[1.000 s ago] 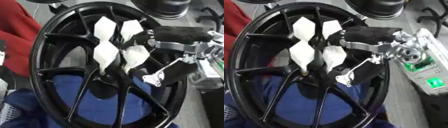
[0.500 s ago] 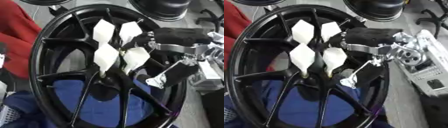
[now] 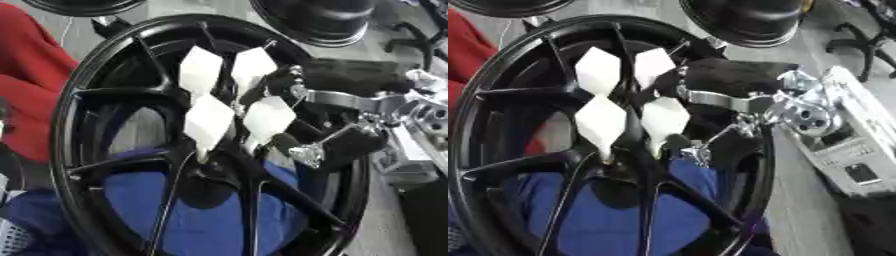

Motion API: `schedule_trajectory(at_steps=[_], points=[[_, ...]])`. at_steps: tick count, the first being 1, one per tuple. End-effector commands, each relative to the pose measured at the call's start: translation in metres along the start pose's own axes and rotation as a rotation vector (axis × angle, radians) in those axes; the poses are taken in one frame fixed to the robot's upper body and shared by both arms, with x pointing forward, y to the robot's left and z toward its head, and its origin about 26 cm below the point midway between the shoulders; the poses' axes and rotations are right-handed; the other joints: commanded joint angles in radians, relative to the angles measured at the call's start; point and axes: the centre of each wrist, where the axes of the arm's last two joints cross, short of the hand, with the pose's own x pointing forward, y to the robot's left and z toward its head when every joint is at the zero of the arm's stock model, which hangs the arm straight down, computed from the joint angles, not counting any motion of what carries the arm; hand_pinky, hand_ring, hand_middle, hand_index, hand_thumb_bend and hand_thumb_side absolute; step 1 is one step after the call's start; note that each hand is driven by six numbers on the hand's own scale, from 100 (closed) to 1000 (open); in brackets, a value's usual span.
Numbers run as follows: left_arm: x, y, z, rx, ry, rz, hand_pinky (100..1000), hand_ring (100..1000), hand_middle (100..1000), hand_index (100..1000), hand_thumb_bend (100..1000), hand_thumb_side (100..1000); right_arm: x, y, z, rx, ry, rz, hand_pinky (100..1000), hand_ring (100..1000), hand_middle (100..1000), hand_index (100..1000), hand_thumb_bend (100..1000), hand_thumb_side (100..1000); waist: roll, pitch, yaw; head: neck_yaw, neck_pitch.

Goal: Pull the pin out of the wheel hub.

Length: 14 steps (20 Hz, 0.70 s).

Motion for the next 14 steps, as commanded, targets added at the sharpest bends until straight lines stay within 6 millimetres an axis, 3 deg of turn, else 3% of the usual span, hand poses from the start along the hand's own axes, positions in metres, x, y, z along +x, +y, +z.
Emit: schedule_trajectory(at_steps=[1,9,14], points=[[0.0082,0.0000,-0.0021,-0.008,-0.033,0.004,707,730,588,648,396,588,-0.0002,-0.0075,0.0053,-0.018,0.012,0.026,851,852,793,899,100,147,0.005,-0.015,0.001,-0.005,-0.017],[0.0083,0.0000,-0.0023,-0.009,-0.034,0.004,709,731,590,648,391,592,-0.0007,-0.0067,0.0055,-0.007,0.003,0.031,843,834,772,868,102,155,0.002,-0.014,0.003,-0.004,-0.020],[0.0082,-0.0006,-0.0021,-0.014,-0.032,0.005,710,733,591,648,388,596,0.0000,-0.0065,0.0048,-0.021,0.001,0.020,824,796,665,807,100,144,-0.001,-0.011,0.004,-0.002,-0.012]])
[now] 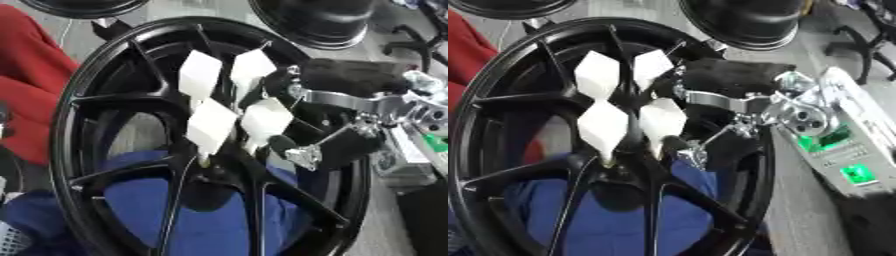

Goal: Pull the pin out of the wheel hub.

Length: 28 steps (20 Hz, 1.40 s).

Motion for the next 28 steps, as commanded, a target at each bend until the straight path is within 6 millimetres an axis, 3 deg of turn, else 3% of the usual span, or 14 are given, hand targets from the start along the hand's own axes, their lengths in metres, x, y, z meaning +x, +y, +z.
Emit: schedule_trajectory(at_steps=[1,11,28], points=[[0.0077,0.0002,-0.0017,-0.008,-0.030,0.003,710,733,591,649,387,596,-0.0004,-0.0057,0.0049,-0.021,0.007,0.013,823,798,651,799,100,142,0.005,-0.014,0.001,-0.002,-0.004],[0.0082,0.0001,-0.0021,-0.011,-0.032,0.004,711,734,592,649,379,599,-0.0026,-0.0107,0.0086,-0.049,0.000,0.007,803,781,515,667,100,133,-0.005,-0.016,0.010,-0.031,-0.019],[0.0076,0.0004,-0.0016,-0.011,-0.025,0.006,712,735,593,649,371,603,-0.0063,-0.0132,0.0129,-0.102,-0.022,-0.040,747,674,273,385,100,181,-0.013,-0.026,0.010,-0.022,-0.022]])
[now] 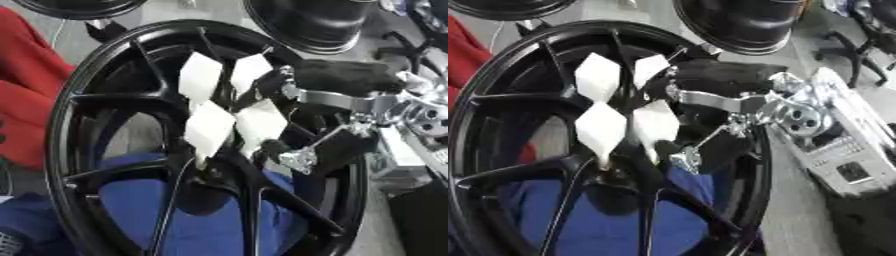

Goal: Pull the pin out of the wheel hub.

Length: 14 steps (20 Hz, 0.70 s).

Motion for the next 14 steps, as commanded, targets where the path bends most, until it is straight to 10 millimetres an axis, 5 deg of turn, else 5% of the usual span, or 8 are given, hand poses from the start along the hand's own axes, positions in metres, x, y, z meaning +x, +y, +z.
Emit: schedule_trajectory(at_steps=[1,14], points=[[0.0072,0.0007,-0.0011,-0.003,-0.025,0.006,712,735,593,649,371,604,-0.0020,-0.0111,0.0086,-0.047,0.013,0.006,740,664,263,371,100,180,0.008,-0.028,-0.002,0.002,-0.010],[0.0076,0.0005,-0.0016,-0.006,-0.026,0.007,713,737,594,643,367,605,-0.0067,-0.0195,0.0164,-0.102,0.016,-0.016,729,641,236,306,100,173,0.012,-0.031,-0.003,0.007,-0.009]])
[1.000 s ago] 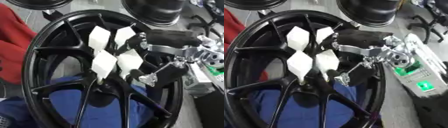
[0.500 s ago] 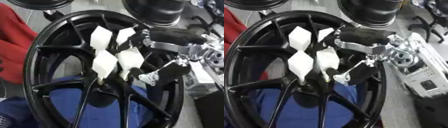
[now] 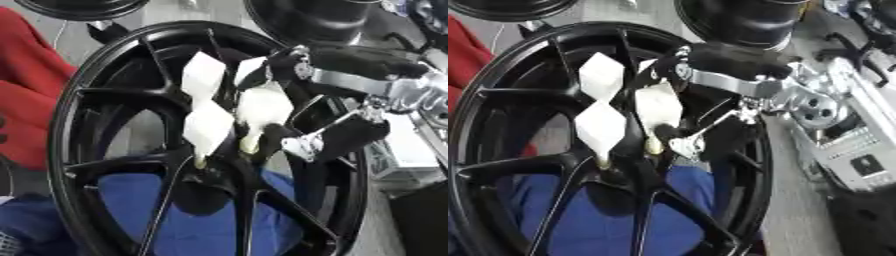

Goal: Pull the pin out of the wheel hub.

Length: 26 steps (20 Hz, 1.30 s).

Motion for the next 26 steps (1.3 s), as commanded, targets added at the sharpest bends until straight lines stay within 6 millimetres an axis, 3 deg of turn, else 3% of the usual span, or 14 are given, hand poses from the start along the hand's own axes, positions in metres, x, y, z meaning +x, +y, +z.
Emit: schedule_trajectory(at_steps=[1,11,26], points=[[0.008,0.000,-0.002,-0.003,-0.029,0.007,713,737,594,643,367,605,-0.002,-0.013,0.010,-0.029,0.015,0.032,730,641,236,306,100,173,0.011,-0.029,-0.002,0.002,-0.008],[0.008,0.000,-0.002,-0.003,-0.029,0.009,713,737,594,642,364,606,-0.007,-0.025,0.020,-0.072,0.012,0.013,732,640,229,298,100,160,0.016,-0.038,-0.007,0.003,-0.002],[0.007,0.001,-0.001,0.004,-0.026,0.018,711,738,594,642,362,605,-0.023,-0.049,0.052,-0.220,0.071,-0.091,741,641,220,289,100,151,0.020,-0.063,-0.012,0.000,0.001]])
